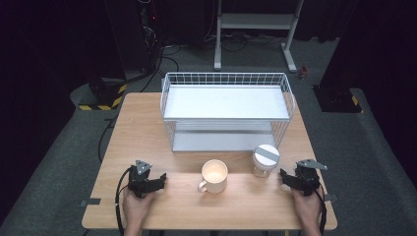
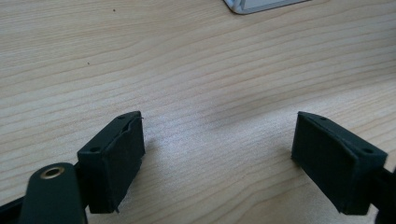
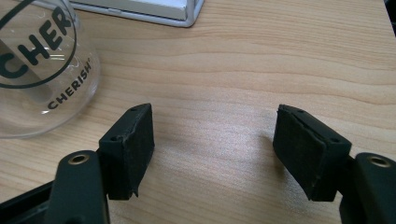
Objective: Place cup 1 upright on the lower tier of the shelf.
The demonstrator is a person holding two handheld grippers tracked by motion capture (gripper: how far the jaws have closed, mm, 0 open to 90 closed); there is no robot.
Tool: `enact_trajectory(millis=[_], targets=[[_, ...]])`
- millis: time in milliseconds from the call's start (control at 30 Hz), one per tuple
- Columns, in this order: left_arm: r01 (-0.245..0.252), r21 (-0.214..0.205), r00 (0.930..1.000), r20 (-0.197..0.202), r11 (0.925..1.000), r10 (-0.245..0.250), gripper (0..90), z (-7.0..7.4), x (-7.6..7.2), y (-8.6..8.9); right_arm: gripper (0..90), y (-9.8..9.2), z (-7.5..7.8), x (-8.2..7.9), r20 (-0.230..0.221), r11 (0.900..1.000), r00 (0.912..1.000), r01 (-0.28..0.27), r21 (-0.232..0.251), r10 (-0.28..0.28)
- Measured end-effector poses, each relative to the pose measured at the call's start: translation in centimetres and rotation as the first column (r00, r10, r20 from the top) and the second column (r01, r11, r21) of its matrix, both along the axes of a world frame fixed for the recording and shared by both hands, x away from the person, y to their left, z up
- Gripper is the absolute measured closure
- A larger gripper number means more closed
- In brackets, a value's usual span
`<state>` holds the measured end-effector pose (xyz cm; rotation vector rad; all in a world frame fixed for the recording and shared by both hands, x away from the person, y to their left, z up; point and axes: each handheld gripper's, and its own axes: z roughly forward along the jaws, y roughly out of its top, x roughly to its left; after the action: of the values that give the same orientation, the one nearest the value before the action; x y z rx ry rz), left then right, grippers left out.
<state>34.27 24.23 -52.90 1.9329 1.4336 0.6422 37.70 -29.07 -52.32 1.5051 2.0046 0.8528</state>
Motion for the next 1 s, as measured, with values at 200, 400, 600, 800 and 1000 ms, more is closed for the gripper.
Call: enact_trajectory(millis=[200,400,600,800,1000], targets=[[-0.008,-0.009,1.0000,0.003,0.9999,0.008,18.2,-0.02,-0.01,-0.04,29.1,0.01,0.00,0.00,0.000,1.0000,1.0000,0.000,-0.001,0.000],[-0.011,-0.012,0.9999,0.002,0.9999,0.011,18.9,-0.02,-0.03,-0.03,27.2,0.08,0.01,-0.06,-0.004,1.0000,1.0000,0.007,0.001,-0.007],[-0.009,-0.008,1.0000,0.002,0.9999,0.009,19.6,0.01,-0.03,0.05,25.1,-0.08,0.01,-0.21,-0.007,1.0000,0.9999,-0.009,-0.002,0.009],[-0.009,-0.006,1.0000,0.002,0.9999,0.009,19.5,0.01,-0.03,0.04,17.7,0.09,-0.05,-0.19,-0.019,0.9999,0.9997,0.013,-0.002,-0.013],[-0.010,-0.006,0.9999,0.002,0.9999,0.010,19.5,0.01,-0.03,0.03,17.3,0.07,-0.05,-0.15,-0.021,0.9999,0.9997,0.016,-0.002,-0.016]])
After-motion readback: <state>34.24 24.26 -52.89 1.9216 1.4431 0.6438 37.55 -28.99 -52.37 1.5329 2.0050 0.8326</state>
